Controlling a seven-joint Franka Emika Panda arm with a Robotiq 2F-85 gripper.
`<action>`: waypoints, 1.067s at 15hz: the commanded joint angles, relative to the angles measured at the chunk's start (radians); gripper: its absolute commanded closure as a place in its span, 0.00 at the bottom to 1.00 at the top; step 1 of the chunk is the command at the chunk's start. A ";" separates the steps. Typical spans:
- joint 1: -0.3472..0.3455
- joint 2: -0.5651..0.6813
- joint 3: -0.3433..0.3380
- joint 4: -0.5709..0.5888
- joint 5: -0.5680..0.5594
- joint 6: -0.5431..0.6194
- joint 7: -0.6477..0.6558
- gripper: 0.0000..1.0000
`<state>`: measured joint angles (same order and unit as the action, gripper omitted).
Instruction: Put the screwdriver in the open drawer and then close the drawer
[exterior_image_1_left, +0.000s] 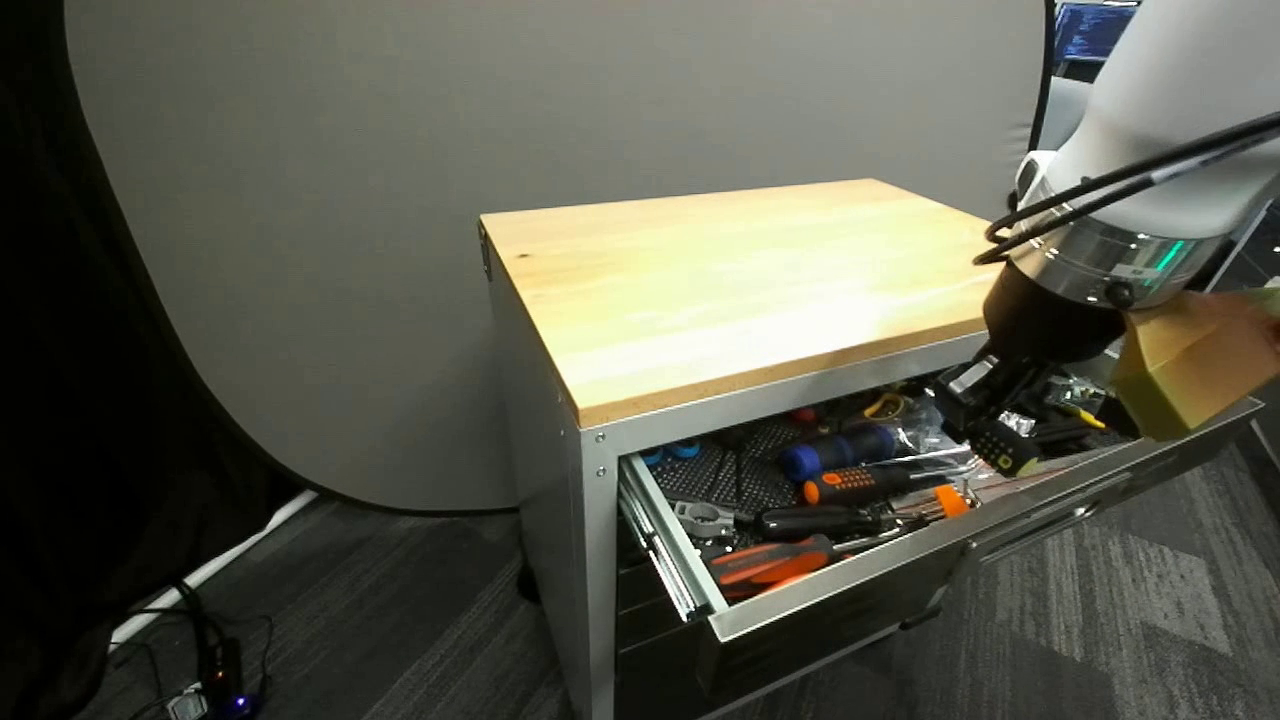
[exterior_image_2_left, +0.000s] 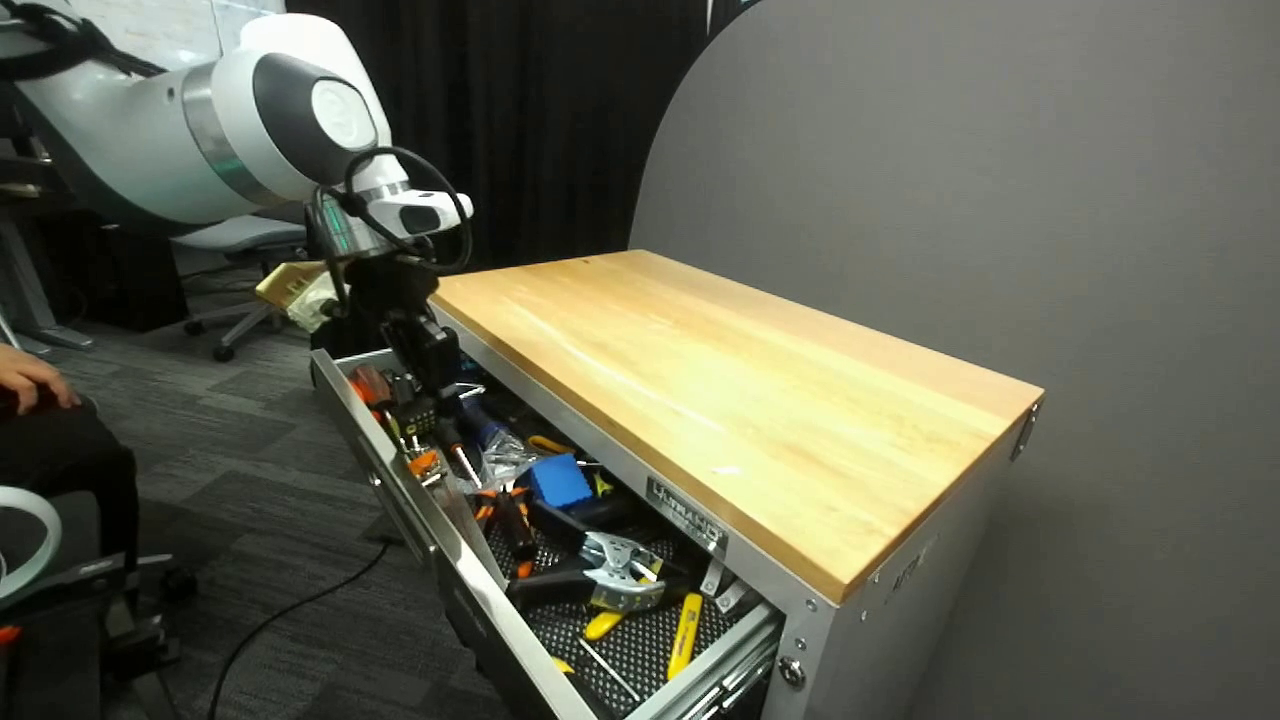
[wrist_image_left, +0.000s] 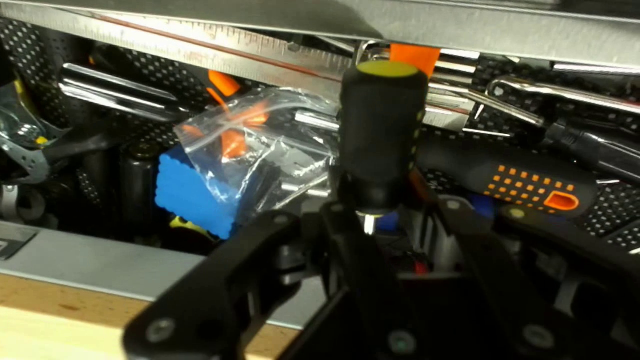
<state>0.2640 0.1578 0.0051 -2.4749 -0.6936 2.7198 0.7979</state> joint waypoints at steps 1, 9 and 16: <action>0.024 0.014 -0.014 0.019 -0.107 0.004 0.102 0.40; -0.067 -0.033 0.046 -0.061 0.162 -0.222 -0.208 0.00; -0.078 -0.088 0.056 -0.084 0.346 -0.393 -0.381 0.00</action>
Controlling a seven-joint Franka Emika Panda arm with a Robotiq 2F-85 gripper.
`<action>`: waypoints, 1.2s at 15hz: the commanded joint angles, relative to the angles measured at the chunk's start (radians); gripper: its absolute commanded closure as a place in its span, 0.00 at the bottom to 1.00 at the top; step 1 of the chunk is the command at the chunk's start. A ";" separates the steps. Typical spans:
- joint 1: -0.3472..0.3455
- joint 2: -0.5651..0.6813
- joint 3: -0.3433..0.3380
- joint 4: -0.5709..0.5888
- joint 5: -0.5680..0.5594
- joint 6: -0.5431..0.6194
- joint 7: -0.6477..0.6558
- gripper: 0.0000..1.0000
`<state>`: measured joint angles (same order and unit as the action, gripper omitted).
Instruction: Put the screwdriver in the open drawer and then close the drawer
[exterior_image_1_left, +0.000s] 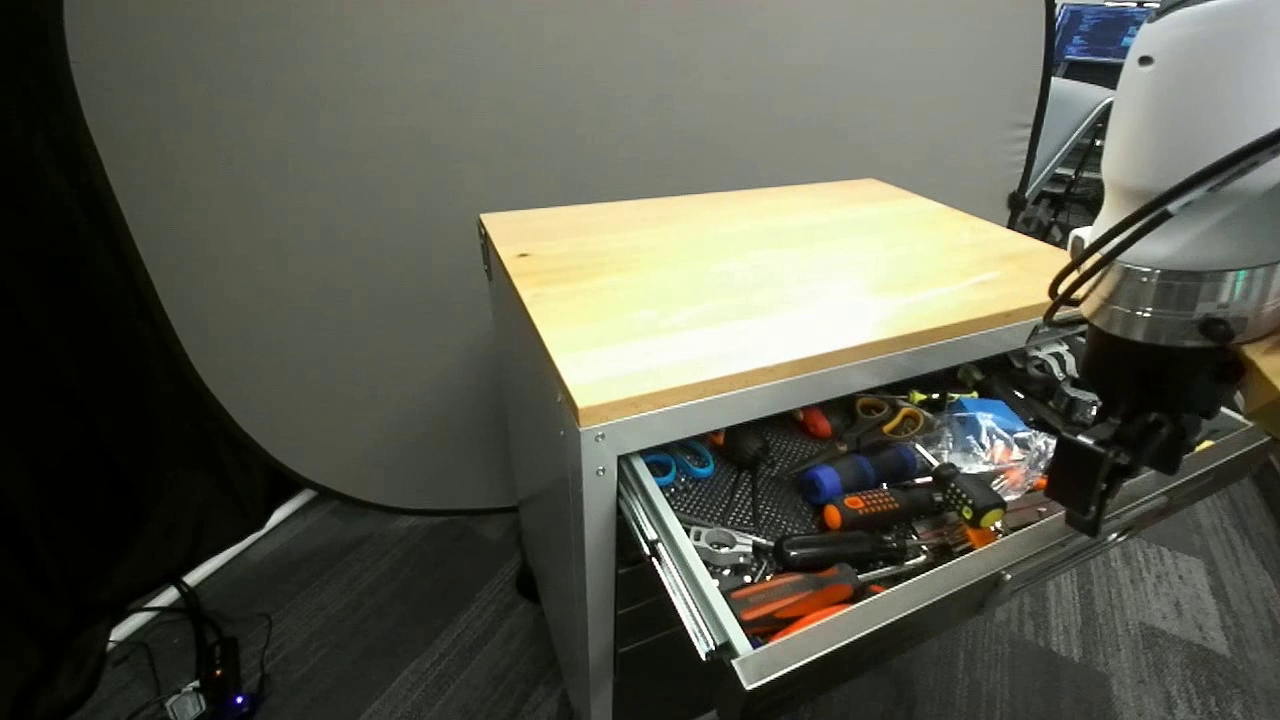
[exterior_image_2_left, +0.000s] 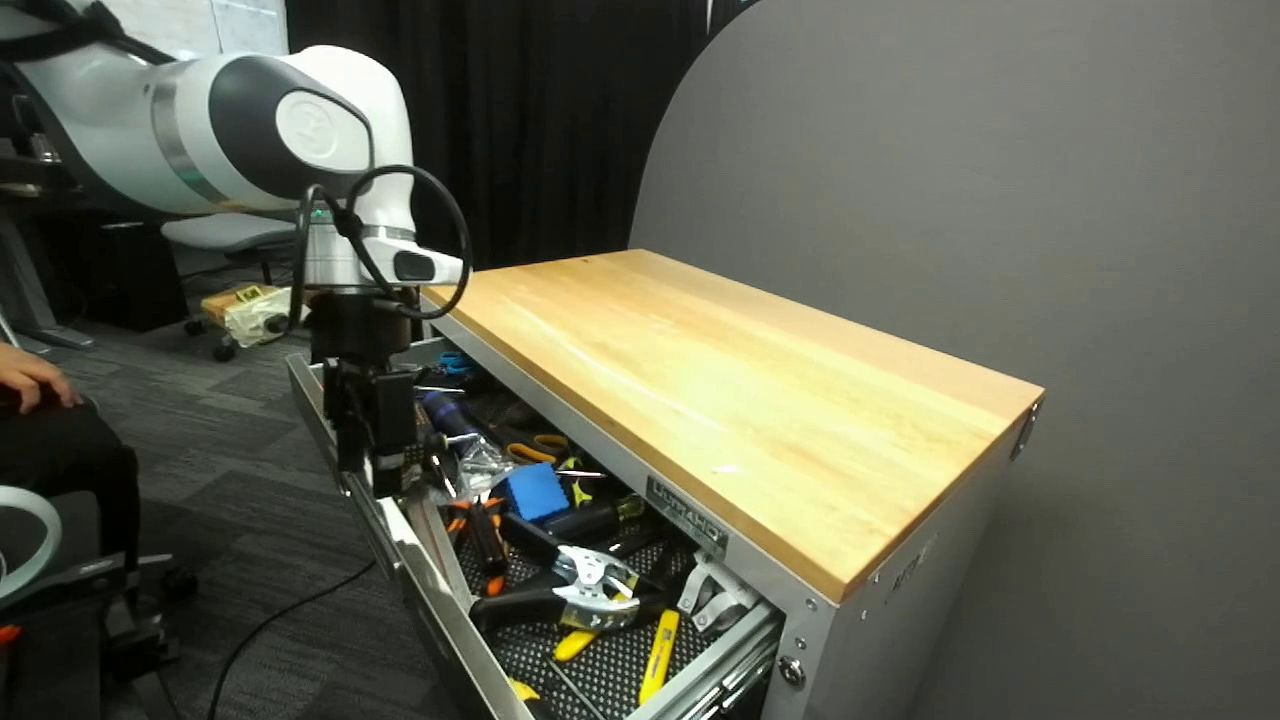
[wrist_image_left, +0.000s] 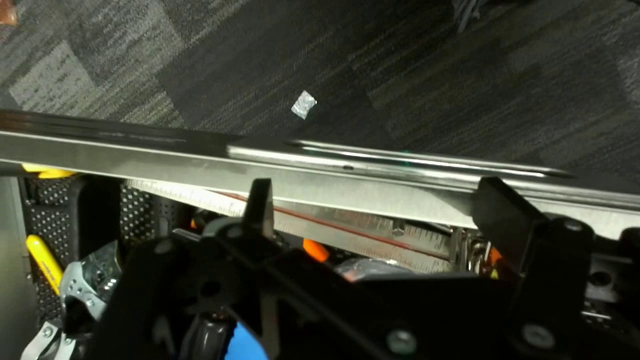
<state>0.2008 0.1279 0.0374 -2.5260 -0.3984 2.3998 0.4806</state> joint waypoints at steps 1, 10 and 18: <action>-0.015 -0.061 0.027 -0.036 0.061 -0.092 -0.073 0.00; -0.023 0.008 0.027 -0.081 0.065 -0.021 -0.055 0.49; 0.009 0.096 0.016 -0.057 0.123 0.228 0.059 1.00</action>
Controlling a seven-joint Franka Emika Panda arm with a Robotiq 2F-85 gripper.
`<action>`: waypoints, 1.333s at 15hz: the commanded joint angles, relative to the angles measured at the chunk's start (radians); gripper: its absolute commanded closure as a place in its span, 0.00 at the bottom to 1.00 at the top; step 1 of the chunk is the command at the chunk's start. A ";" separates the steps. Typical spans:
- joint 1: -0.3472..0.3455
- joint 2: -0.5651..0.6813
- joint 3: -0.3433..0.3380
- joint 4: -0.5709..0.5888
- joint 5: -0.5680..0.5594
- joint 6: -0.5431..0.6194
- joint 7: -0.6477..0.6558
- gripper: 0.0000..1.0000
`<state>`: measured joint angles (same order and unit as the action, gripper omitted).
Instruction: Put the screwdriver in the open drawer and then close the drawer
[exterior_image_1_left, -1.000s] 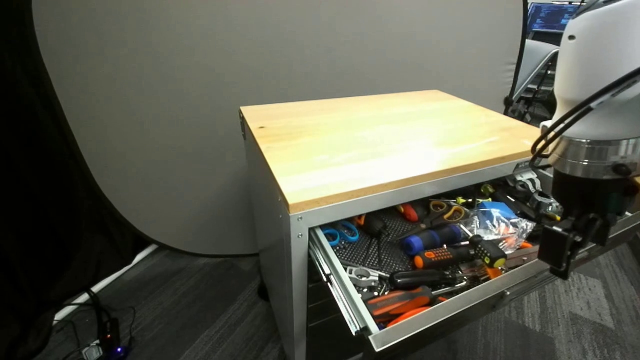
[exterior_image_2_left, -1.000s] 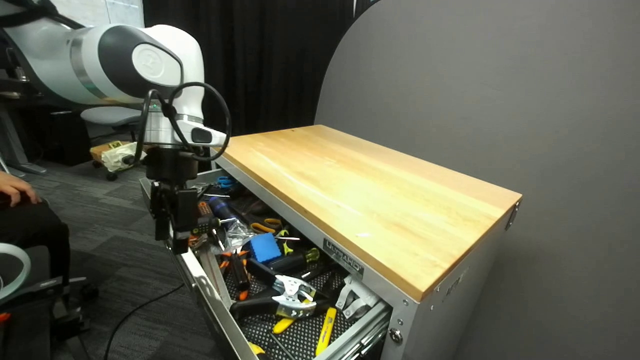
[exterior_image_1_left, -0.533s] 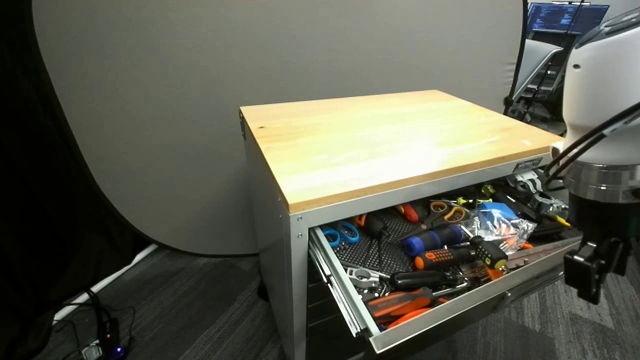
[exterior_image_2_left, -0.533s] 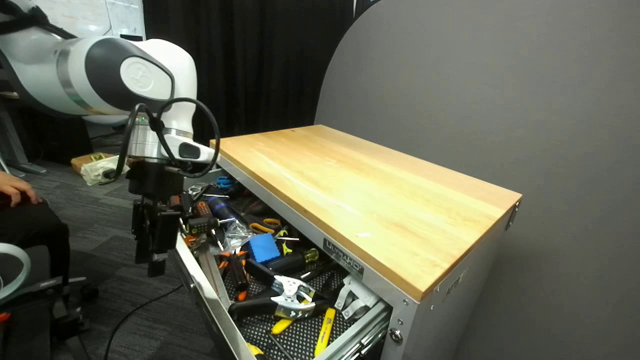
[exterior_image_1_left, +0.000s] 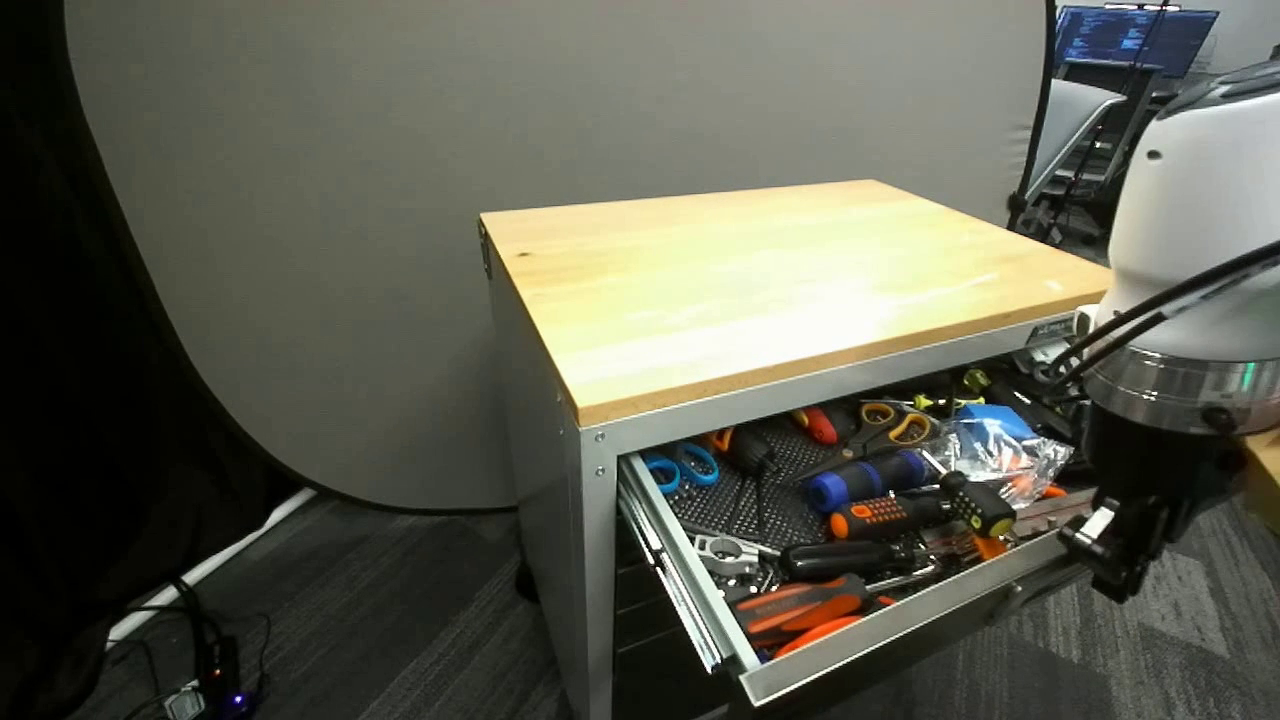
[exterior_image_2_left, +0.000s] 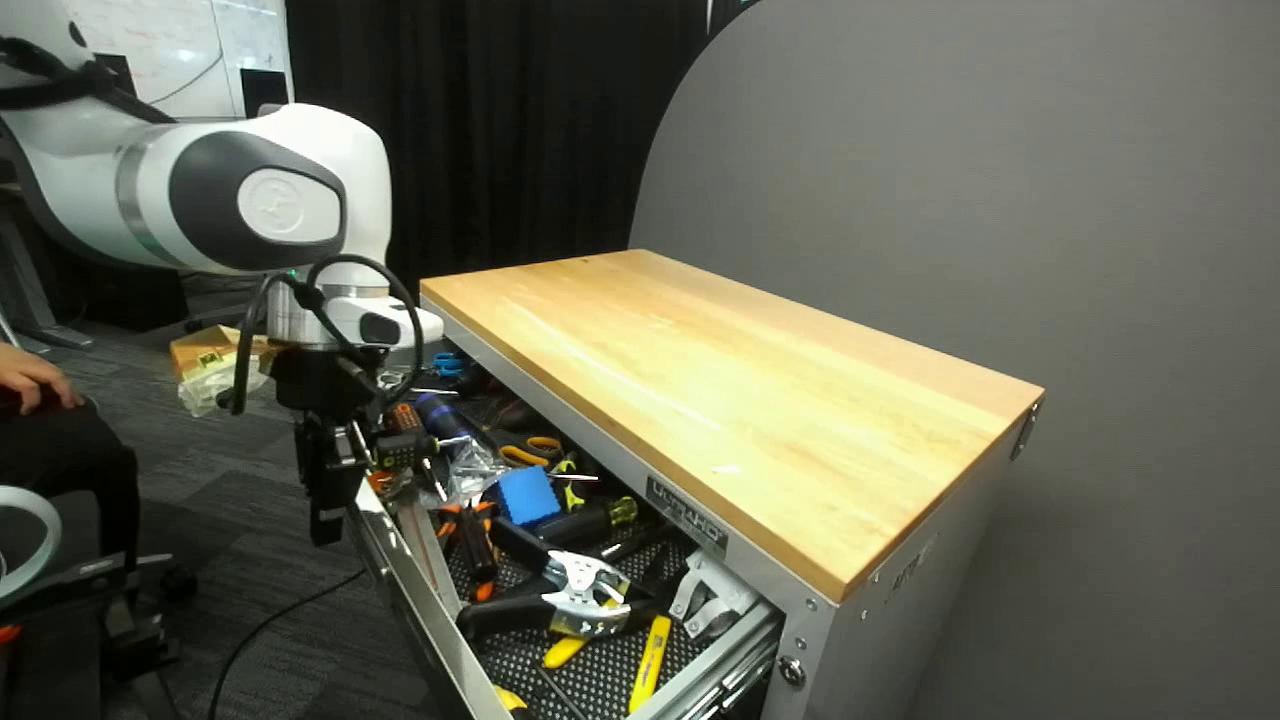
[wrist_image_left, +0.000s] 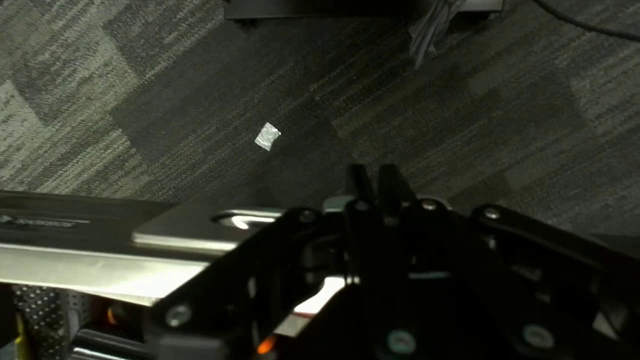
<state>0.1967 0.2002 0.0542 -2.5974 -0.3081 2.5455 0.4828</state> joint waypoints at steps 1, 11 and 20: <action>0.018 0.030 -0.003 0.018 0.040 0.099 0.072 1.00; 0.087 0.094 -0.037 0.133 0.065 0.274 0.258 0.95; 0.174 0.195 -0.093 0.230 0.079 0.382 0.396 0.95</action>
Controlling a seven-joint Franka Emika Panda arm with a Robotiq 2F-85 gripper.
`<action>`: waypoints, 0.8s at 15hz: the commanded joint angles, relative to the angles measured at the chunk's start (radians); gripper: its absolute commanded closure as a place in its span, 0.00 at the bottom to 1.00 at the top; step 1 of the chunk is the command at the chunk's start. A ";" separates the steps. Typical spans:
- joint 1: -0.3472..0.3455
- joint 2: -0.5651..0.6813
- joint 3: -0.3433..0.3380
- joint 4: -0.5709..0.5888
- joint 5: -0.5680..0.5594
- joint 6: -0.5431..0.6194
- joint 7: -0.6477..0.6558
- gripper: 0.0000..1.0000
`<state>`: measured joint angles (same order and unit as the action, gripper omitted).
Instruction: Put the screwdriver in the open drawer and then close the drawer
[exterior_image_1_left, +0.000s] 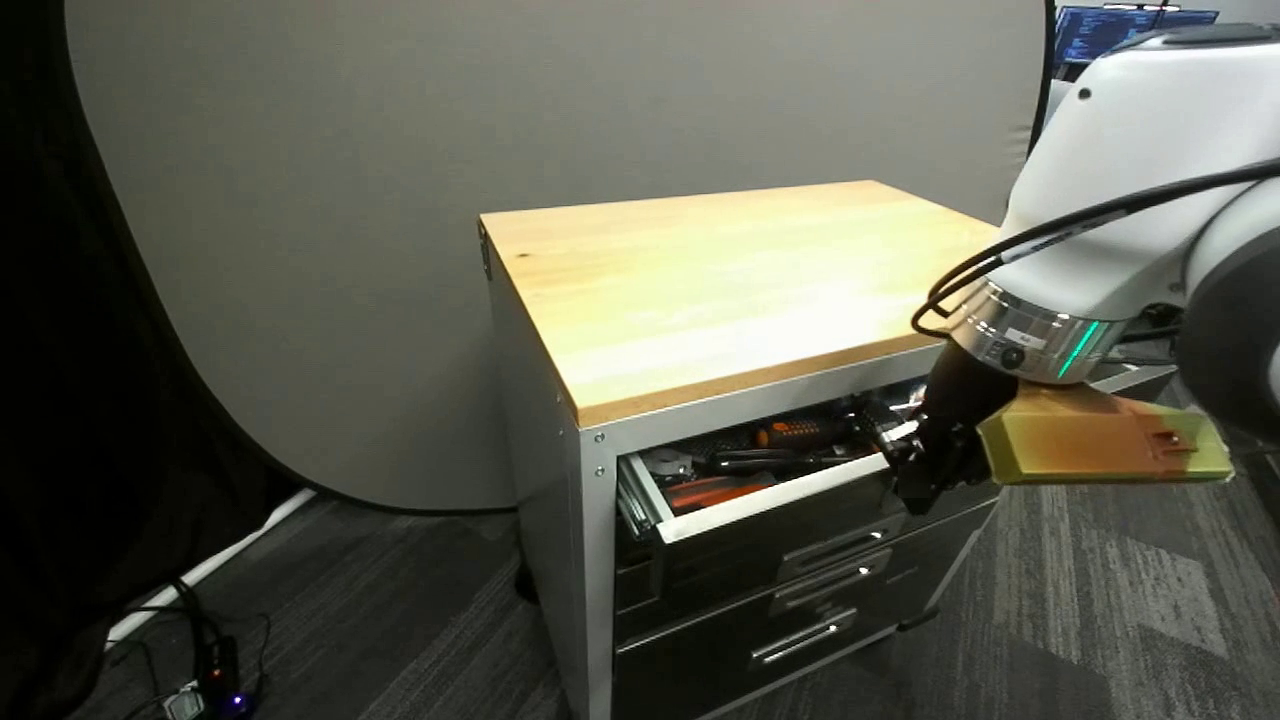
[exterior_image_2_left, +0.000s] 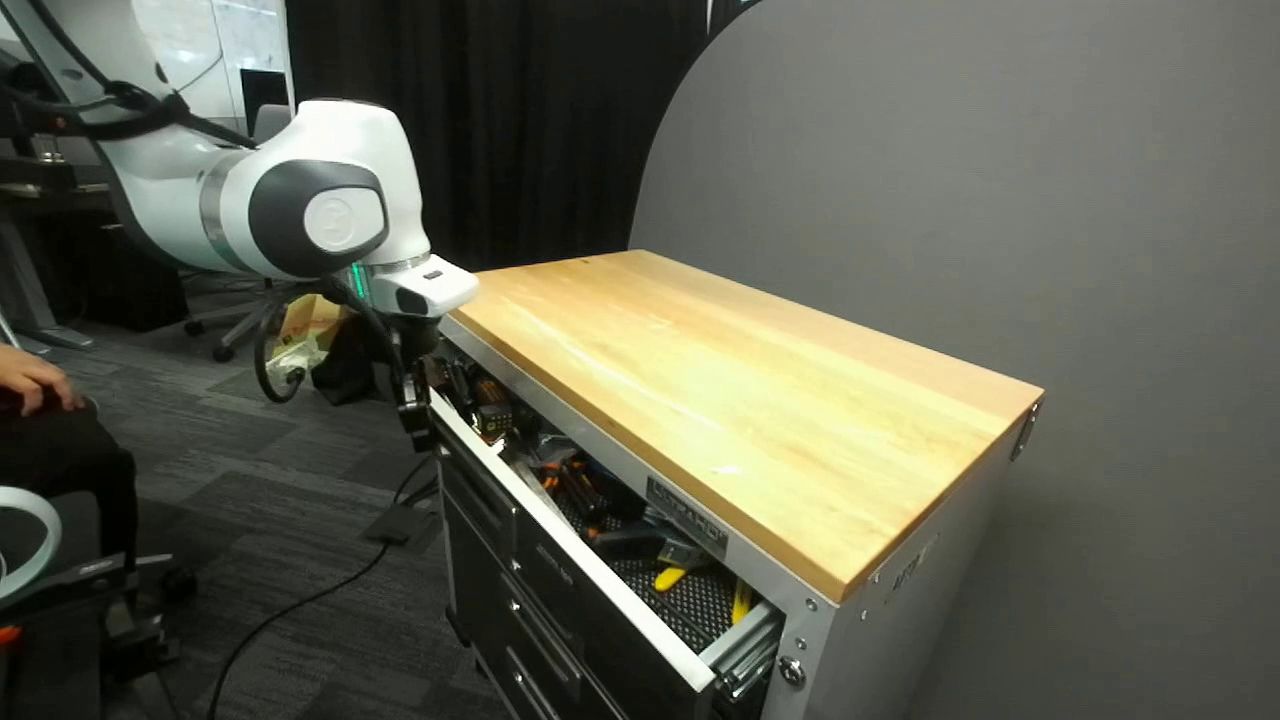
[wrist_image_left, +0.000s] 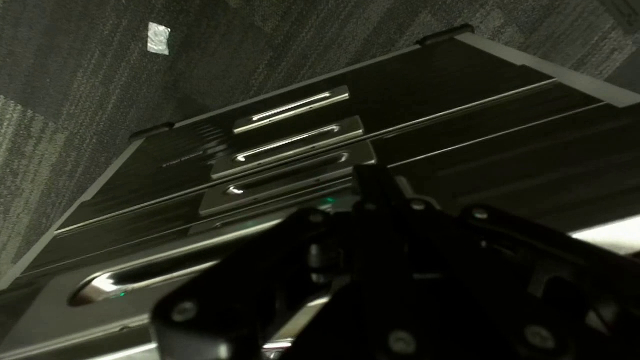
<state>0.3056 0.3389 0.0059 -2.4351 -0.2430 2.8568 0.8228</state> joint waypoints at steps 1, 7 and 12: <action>0.072 0.068 -0.048 0.079 0.027 0.083 0.069 0.95; 0.139 0.130 -0.100 0.141 0.071 0.144 0.129 0.95; 0.194 0.167 -0.145 0.175 0.104 0.189 0.161 0.95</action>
<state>0.4540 0.4471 -0.1021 -2.3207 -0.1780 2.9830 0.9619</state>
